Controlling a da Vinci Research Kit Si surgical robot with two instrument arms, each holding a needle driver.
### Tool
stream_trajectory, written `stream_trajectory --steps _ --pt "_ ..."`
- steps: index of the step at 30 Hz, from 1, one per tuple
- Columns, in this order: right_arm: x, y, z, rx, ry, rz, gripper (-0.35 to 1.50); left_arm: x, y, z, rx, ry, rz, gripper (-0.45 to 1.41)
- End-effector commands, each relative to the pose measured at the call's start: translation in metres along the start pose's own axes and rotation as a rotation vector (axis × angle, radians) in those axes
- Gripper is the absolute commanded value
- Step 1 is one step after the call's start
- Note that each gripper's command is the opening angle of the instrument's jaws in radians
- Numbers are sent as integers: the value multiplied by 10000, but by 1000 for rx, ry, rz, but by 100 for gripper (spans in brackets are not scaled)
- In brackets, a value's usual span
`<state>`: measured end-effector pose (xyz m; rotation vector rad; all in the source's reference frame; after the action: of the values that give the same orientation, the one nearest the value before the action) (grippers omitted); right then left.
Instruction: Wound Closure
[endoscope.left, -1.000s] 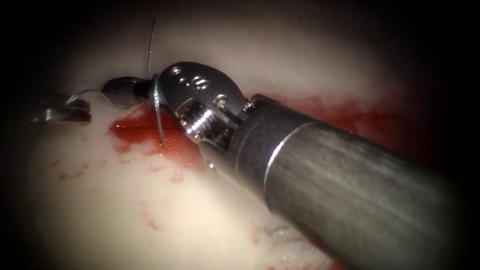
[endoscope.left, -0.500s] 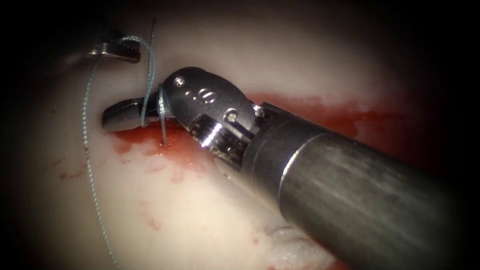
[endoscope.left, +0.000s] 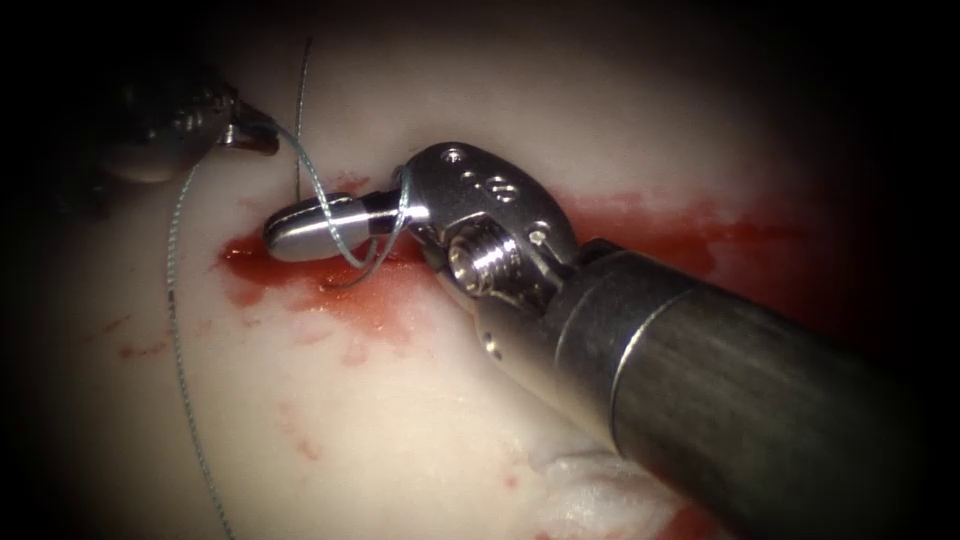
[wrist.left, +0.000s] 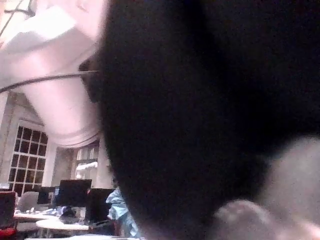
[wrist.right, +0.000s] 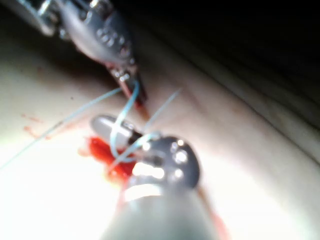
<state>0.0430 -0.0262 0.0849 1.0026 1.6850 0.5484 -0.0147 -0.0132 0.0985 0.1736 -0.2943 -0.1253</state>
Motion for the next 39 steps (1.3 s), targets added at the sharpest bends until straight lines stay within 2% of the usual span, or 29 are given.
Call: stream_trajectory --steps 1,2,3,4,7,10,24,26,27,30,35,39 --pt "10 9 7 -9 29 32 -35 -7 8 -1 3 3 -9 -45" --pt "10 9 7 -17 49 90 -35 -7 6 3 9 9 -9 -45" --pt "8 6 8 -25 82 213 -35 -5 0 11 21 18 -7 -45" --pt "8 6 8 -25 82 213 -35 -5 0 11 21 18 -7 -45" --pt "5 2 12 -27 129 346 -35 -5 -8 20 42 22 -17 -45" --pt "3 3 15 -23 132 396 -35 -6 -13 21 49 27 -27 -45" --pt "0 11 18 -35 225 415 -35 1 -41 16 107 2 -68 -45" --pt "1 11 18 -38 248 426 -35 0 -43 15 115 -3 -79 -45" --pt "1 13 20 -45 288 415 -35 -2 -45 14 124 -8 -85 -45" --pt "0 13 25 -47 316 420 -35 -4 -47 13 128 -9 -92 -45" --pt "8 16 33 -51 336 385 -35 -8 -51 10 134 -12 -100 -45" --pt "13 13 37 -56 317 343 -35 -12 -53 2 141 -20 -110 -45"
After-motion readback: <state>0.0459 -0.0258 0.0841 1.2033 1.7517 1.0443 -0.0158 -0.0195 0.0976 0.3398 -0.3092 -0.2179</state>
